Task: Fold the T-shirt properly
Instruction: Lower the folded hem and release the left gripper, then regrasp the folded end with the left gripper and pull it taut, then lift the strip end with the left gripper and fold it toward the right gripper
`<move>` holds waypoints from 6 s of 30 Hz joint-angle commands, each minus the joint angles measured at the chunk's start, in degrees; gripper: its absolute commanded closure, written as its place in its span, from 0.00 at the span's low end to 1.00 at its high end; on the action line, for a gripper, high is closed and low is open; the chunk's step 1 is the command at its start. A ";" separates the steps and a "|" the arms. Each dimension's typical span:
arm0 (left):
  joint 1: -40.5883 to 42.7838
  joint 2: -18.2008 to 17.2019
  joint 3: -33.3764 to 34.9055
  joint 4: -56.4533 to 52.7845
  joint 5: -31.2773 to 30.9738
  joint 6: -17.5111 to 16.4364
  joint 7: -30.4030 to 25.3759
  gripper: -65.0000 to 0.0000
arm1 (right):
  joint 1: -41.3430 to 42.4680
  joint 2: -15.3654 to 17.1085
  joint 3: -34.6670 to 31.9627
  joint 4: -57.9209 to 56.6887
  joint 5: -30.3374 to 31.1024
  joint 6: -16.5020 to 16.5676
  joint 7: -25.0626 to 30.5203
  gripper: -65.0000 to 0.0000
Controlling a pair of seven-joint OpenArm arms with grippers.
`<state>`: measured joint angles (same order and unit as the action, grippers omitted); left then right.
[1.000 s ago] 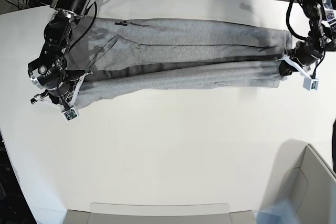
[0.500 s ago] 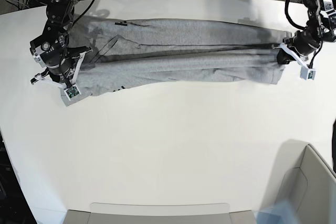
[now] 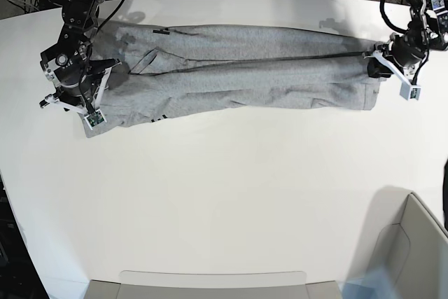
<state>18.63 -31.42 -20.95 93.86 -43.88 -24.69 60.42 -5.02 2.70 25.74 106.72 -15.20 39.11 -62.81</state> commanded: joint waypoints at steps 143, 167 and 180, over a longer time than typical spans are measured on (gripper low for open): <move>-20.79 -2.73 -0.90 -45.64 15.17 -15.31 -5.70 1.00 | 2.25 0.86 -1.17 0.84 -0.05 0.89 0.61 0.55; -24.39 -5.99 -11.45 -33.25 14.91 -15.31 12.32 1.00 | 2.42 0.60 -1.17 0.84 -0.05 0.89 0.61 0.55; -17.53 6.76 -14.96 9.04 15.09 -15.31 19.58 1.00 | 2.51 -0.63 -1.17 0.76 -0.05 0.89 0.61 0.55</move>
<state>1.32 -23.59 -35.64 102.32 -28.71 -39.92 79.57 -3.38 1.80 24.58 106.56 -15.29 39.11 -62.78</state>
